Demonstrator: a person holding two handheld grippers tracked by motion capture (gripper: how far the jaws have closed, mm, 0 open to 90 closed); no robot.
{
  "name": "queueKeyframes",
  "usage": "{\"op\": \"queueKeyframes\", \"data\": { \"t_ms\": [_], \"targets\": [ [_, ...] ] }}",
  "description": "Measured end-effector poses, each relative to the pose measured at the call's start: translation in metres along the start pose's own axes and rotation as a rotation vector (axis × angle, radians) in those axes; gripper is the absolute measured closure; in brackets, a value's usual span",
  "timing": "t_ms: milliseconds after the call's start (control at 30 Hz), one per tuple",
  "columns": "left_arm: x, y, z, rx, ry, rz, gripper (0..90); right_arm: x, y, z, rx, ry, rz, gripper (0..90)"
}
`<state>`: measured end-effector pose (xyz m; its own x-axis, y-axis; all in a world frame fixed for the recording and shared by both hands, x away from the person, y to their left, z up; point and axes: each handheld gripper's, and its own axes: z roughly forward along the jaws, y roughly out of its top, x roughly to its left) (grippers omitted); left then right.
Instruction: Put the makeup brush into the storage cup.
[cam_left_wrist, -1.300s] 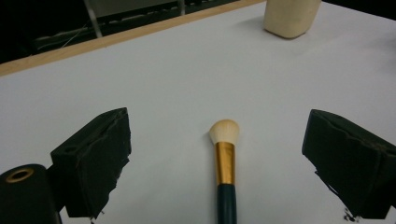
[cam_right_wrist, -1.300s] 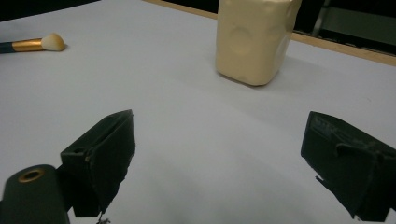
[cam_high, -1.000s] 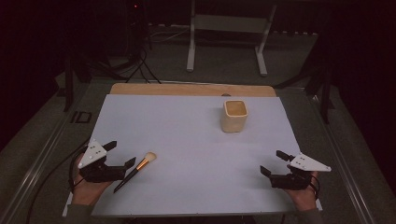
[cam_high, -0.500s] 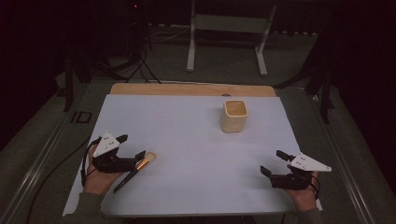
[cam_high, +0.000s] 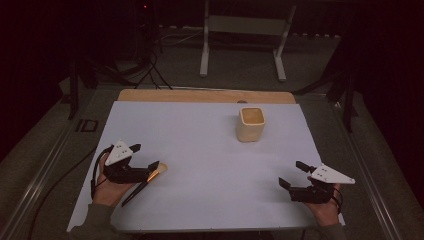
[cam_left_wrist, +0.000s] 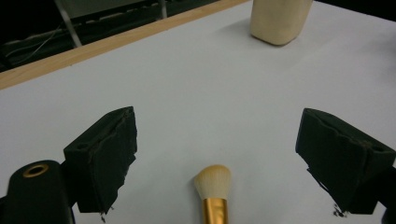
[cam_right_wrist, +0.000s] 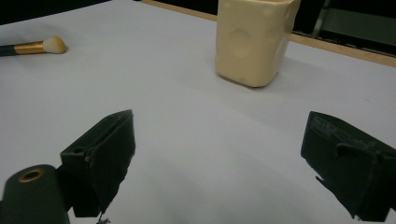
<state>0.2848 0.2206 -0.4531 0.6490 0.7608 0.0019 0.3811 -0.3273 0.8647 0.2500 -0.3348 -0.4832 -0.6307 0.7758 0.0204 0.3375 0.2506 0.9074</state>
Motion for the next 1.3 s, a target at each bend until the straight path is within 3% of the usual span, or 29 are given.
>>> {"op": "queueKeyframes", "data": {
  "t_ms": [267,567,767,1033,1200,1233,1300],
  "targets": [
    [0.0,0.004,0.002,0.072,-0.015,0.024,15.4,0.001,0.0,0.0,0.0,0.004,-0.004,9.9],
    [0.003,0.011,0.008,0.192,-0.027,0.054,16.3,0.001,0.0,0.0,0.002,0.009,-0.005,9.9],
    [0.006,0.013,0.014,0.309,-0.027,0.091,16.2,0.001,0.0,-0.001,-0.003,0.009,-0.005,9.9],
    [0.008,0.013,0.025,0.504,-0.066,0.162,16.5,0.001,0.0,-0.001,0.0,0.009,-0.007,9.9],
    [0.011,0.013,0.032,0.604,-0.093,0.179,18.3,0.001,0.0,-0.001,-0.001,0.011,-0.005,9.9],
    [0.011,0.013,0.032,0.604,-0.093,0.179,18.6,0.001,0.0,-0.001,-0.001,0.011,-0.005,9.9],
    [0.01,0.016,0.036,0.665,-0.1,0.194,18.6,0.001,0.0,-0.001,0.002,0.011,-0.006,9.9]
  ]
}}
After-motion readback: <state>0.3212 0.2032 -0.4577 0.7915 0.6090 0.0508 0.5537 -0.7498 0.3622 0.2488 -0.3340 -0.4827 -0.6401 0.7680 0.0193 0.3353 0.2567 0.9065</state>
